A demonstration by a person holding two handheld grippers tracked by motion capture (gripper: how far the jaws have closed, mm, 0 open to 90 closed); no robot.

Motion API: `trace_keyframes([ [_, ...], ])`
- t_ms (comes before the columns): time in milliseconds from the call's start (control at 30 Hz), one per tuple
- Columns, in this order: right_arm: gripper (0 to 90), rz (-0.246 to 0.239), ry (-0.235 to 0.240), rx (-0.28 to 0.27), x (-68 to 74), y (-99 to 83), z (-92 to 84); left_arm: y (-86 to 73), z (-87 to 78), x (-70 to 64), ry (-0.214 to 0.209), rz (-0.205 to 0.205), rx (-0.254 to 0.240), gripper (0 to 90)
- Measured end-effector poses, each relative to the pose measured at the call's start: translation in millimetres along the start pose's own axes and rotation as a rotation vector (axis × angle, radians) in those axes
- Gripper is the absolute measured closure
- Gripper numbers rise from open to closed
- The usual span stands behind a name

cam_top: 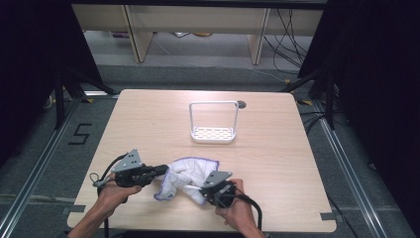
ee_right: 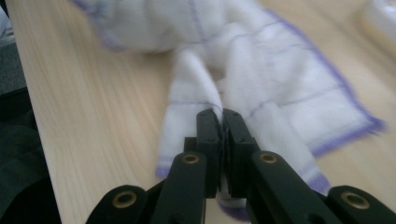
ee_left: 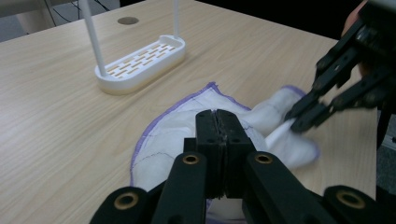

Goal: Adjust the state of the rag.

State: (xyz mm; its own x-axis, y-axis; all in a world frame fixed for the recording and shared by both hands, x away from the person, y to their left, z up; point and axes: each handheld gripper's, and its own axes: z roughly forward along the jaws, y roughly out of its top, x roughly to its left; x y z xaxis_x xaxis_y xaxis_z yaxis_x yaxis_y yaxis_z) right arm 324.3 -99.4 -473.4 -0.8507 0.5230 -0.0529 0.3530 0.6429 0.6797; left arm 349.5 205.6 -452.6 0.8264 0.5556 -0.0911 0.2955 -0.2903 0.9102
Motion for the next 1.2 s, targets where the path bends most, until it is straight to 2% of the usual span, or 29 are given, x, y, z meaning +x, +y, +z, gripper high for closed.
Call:
trace_keyframes([
  [33,87.3,0.019,-0.016,-0.002,-12.6,-6.1,-20.5,-4.2,-2.8,0.1,-0.002,-0.011,-0.003,88.1],
  [67,87.3,0.019,-0.016,-0.002,-12.6,-6.1,-20.5,-4.2,-2.8,0.1,-0.002,-0.011,-0.003,88.1],
  [133,87.3,0.031,-0.033,-0.016,-23.7,-15.6,-33.8,-10.7,-3.5,-2.2,-0.013,-0.010,0.016,88.1],
  [167,87.3,0.055,-0.025,0.010,-30.3,-27.6,-44.0,-18.2,-3.3,-5.6,-0.029,-0.004,0.041,88.1],
  [200,87.3,0.055,-0.025,0.010,-30.3,-27.6,-44.0,-18.2,-3.3,-5.6,-0.029,-0.004,0.041,88.1],
  [233,87.3,0.058,-0.021,0.012,-31.7,-34.3,-46.3,-22.7,-3.4,-8.3,-0.031,0.000,0.064,88.1],
  [267,87.1,0.090,-0.018,0.011,-31.7,-47.9,-46.5,-30.5,-2.1,-11.7,-0.046,-0.008,0.090,88.0],
  [333,85.7,0.119,0.013,0.033,-31.3,-57.8,-42.4,-41.4,1.8,-16.7,-0.048,-0.012,0.138,87.4],
  [400,80.7,0.118,0.021,0.052,-32.0,-63.4,-36.2,-51.2,5.0,-20.4,-0.017,0.007,0.193,80.3],
  [467,78.3,0.121,0.001,0.062,-31.5,-64.5,-34.4,-53.3,4.0,-21.0,-0.009,0.005,0.199,76.6],
  [500,75.0,0.117,-0.007,0.058,-31.6,-64.4,-33.4,-52.9,0.7,-20.1,0.006,0.011,0.196,71.0],
  [533,70.6,0.114,-0.031,0.053,-30.8,-62.4,-34.4,-51.1,-3.7,-20.5,0.011,-0.010,0.185,66.0],
  [567,67.4,0.114,-0.030,0.061,-29.3,-59.6,-38.5,-49.2,-8.0,-20.1,0.015,-0.013,0.165,65.5],
  [600,64.1,0.105,-0.047,0.037,-28.5,-58.0,-39.6,-47.2,-11.5,-18.5,0.022,-0.010,0.149,63.2],
  [633,57.4,0.151,-0.069,0.018,-28.3,-54.3,-44.5,-43.1,-16.8,-11.6,0.061,-0.039,0.147,54.2],
  [667,57.4,0.151,-0.069,0.018,-28.3,-54.3,-44.5,-43.1,-16.8,-11.6,0.061,-0.039,0.147,51.0],
  [700,55.2,0.179,-0.075,0.014,-34.5,-50.2,-47.1,-41.4,-16.0,-1.3,0.103,-0.083,0.129,50.8],
  [733,55.2,0.179,-0.075,0.014,-34.5,-50.2,-47.1,-41.4,-16.0,-1.3,0.103,-0.083,0.129,50.0],
  [767,53.7,0.199,-0.091,-0.006,-43.5,-45.1,-46.4,-40.2,-12.2,9.6,0.169,-0.086,0.129,50.1],
  [800,53.7,0.199,-0.091,-0.006,-43.5,-45.1,-46.4,-40.2,-12.2,9.6,0.169,-0.086,0.129,51.4],
  [833,53.8,0.197,-0.096,-0.017,-48.3,-41.8,-45.0,-40.2,-8.0,13.8,0.198,-0.080,0.125,51.4],
  [867,54.1,0.187,-0.107,-0.033,-53.4,-38.6,-42.7,-38.8,-5.7,19.7,0.203,-0.050,0.165,51.4],
  [900,54.2,0.192,-0.115,-0.033,-63.8,-31.5,-36.9,-37.3,2.1,26.4,0.208,-0.063,0.181,50.0],
  [967,54.3,0.192,-0.124,-0.032,-73.4,-24.7,-29.9,-36.3,10.0,28.5,0.215,-0.084,0.180,48.1],
  [1000,54.3,0.192,-0.124,-0.032,-73.4,-24.7,-29.9,-36.3,10.0,28.5,0.215,-0.084,0.180,47.2],
  [1033,54.2,0.203,-0.127,-0.027,-81.4,-20.3,-22.7,-34.9,12.0,31.1,0.227,-0.055,0.211,46.3],
  [1067,54.2,0.209,-0.128,-0.018,-84.3,-18.4,-20.2,-35.2,15.5,29.1,0.241,-0.086,0.189,46.1],
  [1133,54.1,0.209,-0.131,-0.017,-89.7,-16.4,-15.0,-35.2,16.7,30.5,0.236,-0.050,0.243,45.5],
  [1200,53.5,0.216,-0.138,-0.020,-95.0,-15.5,-10.7,-36.7,21.2,28.8,0.223,-0.052,0.259,44.5],
])
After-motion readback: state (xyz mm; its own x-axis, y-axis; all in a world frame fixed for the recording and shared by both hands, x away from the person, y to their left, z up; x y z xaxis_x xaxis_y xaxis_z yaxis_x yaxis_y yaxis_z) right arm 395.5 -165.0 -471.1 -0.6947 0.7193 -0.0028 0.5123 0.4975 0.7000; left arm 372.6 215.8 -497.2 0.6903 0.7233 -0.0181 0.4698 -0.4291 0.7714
